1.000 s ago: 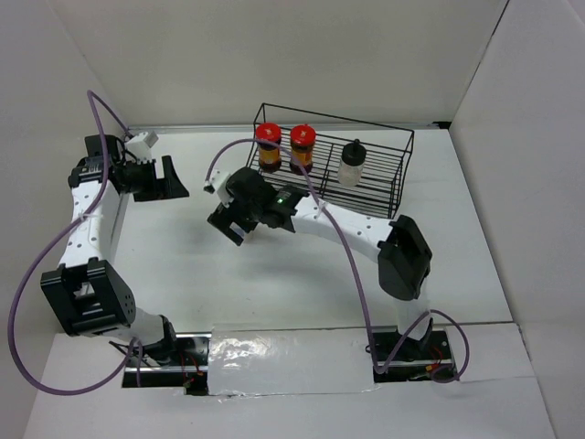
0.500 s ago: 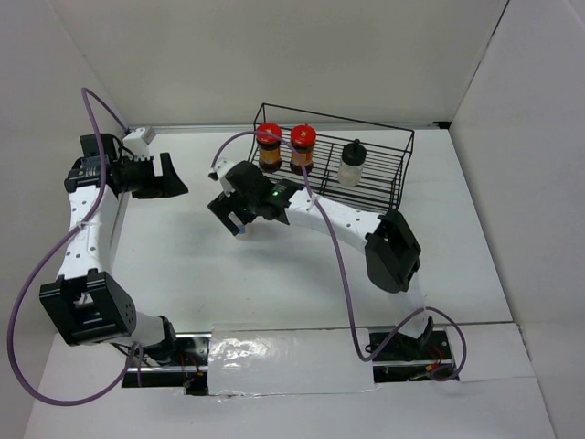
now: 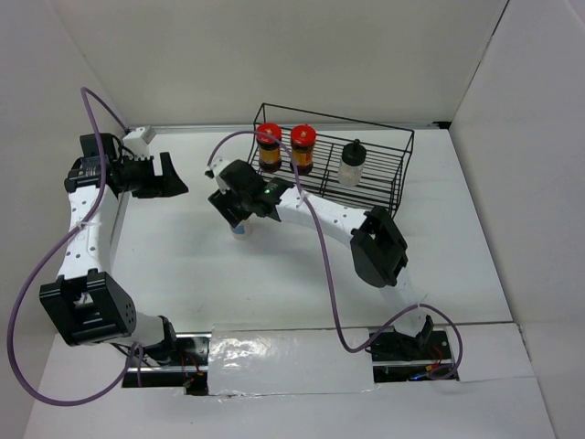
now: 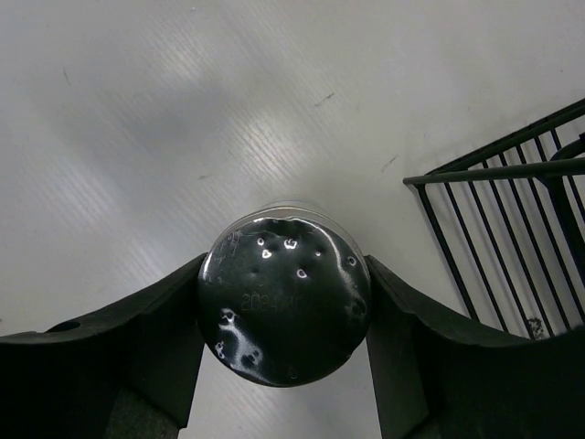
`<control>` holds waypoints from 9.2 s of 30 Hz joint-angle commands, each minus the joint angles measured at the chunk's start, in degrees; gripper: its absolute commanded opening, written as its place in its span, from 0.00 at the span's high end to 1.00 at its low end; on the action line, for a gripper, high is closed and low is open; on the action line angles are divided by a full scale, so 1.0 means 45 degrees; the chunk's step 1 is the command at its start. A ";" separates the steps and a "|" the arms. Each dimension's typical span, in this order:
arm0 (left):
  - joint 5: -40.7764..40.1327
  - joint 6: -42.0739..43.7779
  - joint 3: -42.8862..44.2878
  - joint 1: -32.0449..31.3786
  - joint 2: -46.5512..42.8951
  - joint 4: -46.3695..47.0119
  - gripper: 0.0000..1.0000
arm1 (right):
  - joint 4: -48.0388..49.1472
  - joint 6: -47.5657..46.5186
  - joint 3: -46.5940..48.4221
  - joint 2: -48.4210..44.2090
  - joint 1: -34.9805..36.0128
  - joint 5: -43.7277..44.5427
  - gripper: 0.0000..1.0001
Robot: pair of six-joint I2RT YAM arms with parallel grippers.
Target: Organize the condiment bottles
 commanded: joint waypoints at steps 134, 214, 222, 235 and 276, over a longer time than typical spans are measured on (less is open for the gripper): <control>0.1770 -0.0172 0.2139 0.0050 0.1703 0.0030 0.07 | -0.1200 0.4375 -0.9828 -1.5015 -1.1995 0.0785 0.00; 0.1848 -0.0035 0.2374 0.0031 0.1684 -0.0165 0.07 | -0.6255 -0.1482 -0.0944 -0.7712 -0.8620 0.2170 0.96; 0.1829 -0.0015 0.2354 0.0031 0.1684 -0.0204 0.07 | -0.6611 -0.2166 -0.0259 -0.6736 -0.6645 0.5396 1.00; 0.1848 -0.0015 0.2296 0.0031 0.1801 -0.0165 0.07 | -0.4932 -0.2440 -0.0746 -0.6891 -0.7091 0.5598 1.00; 0.2082 -0.0035 0.2296 0.0031 0.1879 -0.0185 0.01 | -0.1239 0.1813 -0.2985 -1.0561 -1.2437 0.3113 0.00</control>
